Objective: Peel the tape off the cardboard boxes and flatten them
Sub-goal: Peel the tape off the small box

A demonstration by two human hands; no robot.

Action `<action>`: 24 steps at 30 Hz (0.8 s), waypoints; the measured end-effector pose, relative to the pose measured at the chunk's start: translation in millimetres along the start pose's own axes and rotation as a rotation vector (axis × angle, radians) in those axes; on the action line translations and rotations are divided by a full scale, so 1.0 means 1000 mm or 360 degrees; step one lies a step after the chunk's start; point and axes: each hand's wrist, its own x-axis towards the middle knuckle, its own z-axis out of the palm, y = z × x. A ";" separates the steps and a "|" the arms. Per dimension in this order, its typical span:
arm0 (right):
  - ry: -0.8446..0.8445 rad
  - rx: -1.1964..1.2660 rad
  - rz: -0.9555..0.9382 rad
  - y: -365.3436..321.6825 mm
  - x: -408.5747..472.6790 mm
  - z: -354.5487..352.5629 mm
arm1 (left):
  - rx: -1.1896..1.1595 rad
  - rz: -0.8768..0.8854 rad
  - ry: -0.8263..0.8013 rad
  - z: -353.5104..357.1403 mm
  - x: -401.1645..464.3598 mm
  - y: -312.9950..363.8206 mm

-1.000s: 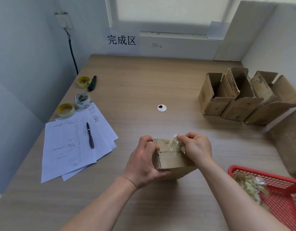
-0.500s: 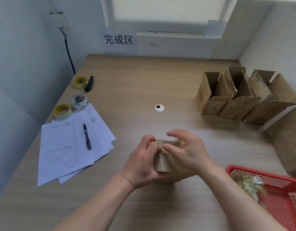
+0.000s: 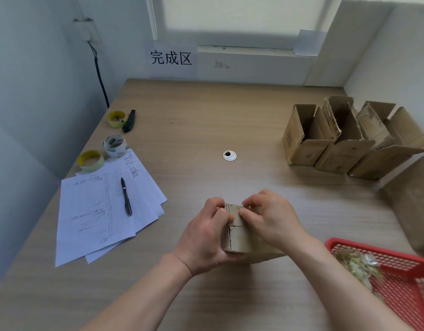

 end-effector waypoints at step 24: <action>0.0253 0.0579 0.0296 -0.001 -0.001 0.043 | 0.0080 0.0121 0.0159 0.005 -0.005 -0.015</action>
